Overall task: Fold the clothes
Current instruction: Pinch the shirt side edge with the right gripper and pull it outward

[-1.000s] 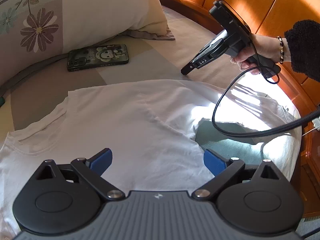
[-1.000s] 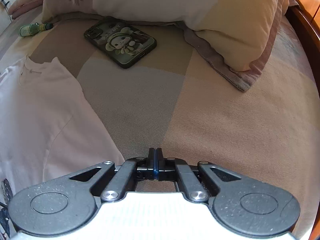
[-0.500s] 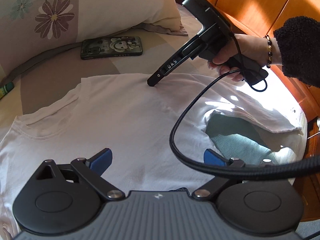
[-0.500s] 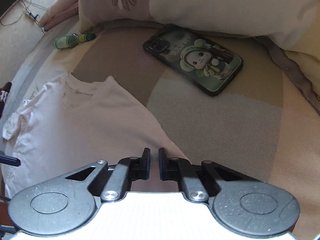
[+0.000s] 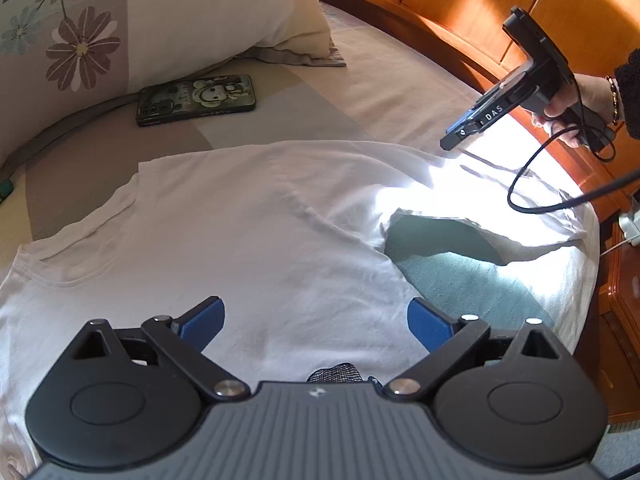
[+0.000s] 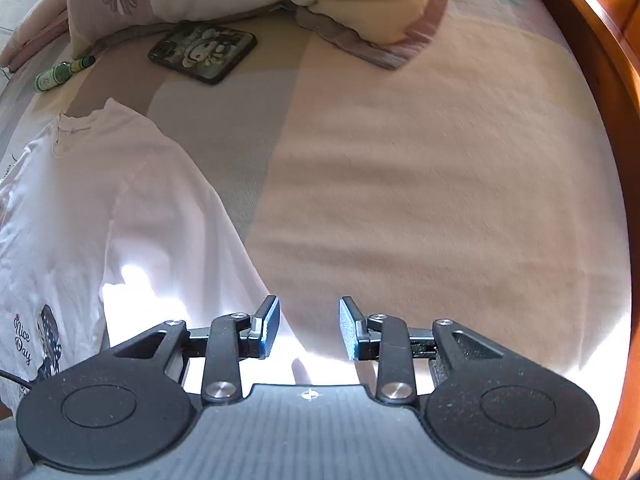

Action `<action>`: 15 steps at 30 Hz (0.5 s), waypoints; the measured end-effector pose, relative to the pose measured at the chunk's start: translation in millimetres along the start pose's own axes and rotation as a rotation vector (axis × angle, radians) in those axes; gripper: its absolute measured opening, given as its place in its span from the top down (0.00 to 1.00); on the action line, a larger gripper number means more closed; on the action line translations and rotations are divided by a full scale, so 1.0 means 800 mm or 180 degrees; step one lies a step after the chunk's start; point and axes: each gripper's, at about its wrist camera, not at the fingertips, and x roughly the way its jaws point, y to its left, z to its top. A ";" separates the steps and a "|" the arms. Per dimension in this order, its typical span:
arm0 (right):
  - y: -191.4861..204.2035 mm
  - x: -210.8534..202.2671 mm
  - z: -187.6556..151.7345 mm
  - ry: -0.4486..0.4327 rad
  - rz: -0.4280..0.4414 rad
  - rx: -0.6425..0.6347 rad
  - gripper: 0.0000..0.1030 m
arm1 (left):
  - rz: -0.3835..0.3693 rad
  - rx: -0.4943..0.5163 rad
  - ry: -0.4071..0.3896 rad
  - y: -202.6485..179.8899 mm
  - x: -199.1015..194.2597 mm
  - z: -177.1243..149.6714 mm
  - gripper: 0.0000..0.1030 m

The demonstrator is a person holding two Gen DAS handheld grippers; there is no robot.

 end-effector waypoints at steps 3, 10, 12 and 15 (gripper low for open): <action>-0.029 -0.015 -0.050 0.0118 -0.0068 0.0136 0.61 | -0.0077 0.0138 0.0064 -0.014 0.008 0.000 0.05; -0.057 -0.025 -0.113 0.0082 -0.0002 0.0271 0.57 | -0.0216 0.0469 0.0196 -0.048 0.026 0.006 0.05; -0.041 -0.023 -0.118 0.0109 -0.0134 -0.0004 0.57 | -0.0237 0.0530 0.0212 -0.055 0.029 0.011 0.05; -0.019 -0.018 -0.115 0.0175 -0.0352 -0.0323 0.66 | -0.0255 0.0572 0.0215 -0.063 0.032 0.016 0.05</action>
